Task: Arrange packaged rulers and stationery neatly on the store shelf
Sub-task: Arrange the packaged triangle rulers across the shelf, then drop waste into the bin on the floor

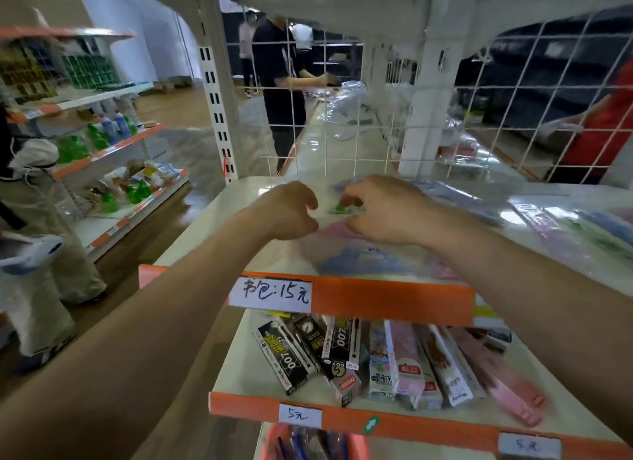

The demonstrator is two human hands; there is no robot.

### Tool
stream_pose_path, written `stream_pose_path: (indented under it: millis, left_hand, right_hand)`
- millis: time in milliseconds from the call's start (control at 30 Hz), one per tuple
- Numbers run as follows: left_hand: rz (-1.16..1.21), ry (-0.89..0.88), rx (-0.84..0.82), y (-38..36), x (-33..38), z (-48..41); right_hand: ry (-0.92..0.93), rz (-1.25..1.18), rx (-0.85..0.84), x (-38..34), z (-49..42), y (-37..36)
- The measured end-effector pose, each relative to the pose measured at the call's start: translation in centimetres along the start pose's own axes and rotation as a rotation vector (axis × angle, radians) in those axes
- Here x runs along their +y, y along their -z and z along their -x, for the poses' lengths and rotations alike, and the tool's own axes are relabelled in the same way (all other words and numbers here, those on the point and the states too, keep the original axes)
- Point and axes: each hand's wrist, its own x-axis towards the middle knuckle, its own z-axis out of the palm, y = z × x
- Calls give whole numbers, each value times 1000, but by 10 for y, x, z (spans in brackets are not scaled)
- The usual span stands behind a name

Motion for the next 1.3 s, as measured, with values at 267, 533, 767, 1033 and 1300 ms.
stream_pose_path:
  millis: [267,533,767,1033,1300]
  left_hand:
    - [-101,-176,-28,37,-50,16]
    - [-160,-104,-57,61,-87,66]
    - [-181,18,-80,72,-106,136]
    - [-191,92,-105,67,-135,205]
    - [-91,249,-186,35,-225,223]
  right_hand:
    - [-212,-1,25,-87,-7,-13]
    - [-237,57,-12,-154,2,-10]
    - [-123,39,-14,-209,25,-18]
    - [-1,-1,-52,-258,56,-51]
    - [11,-28,-155,-312,39,-110]
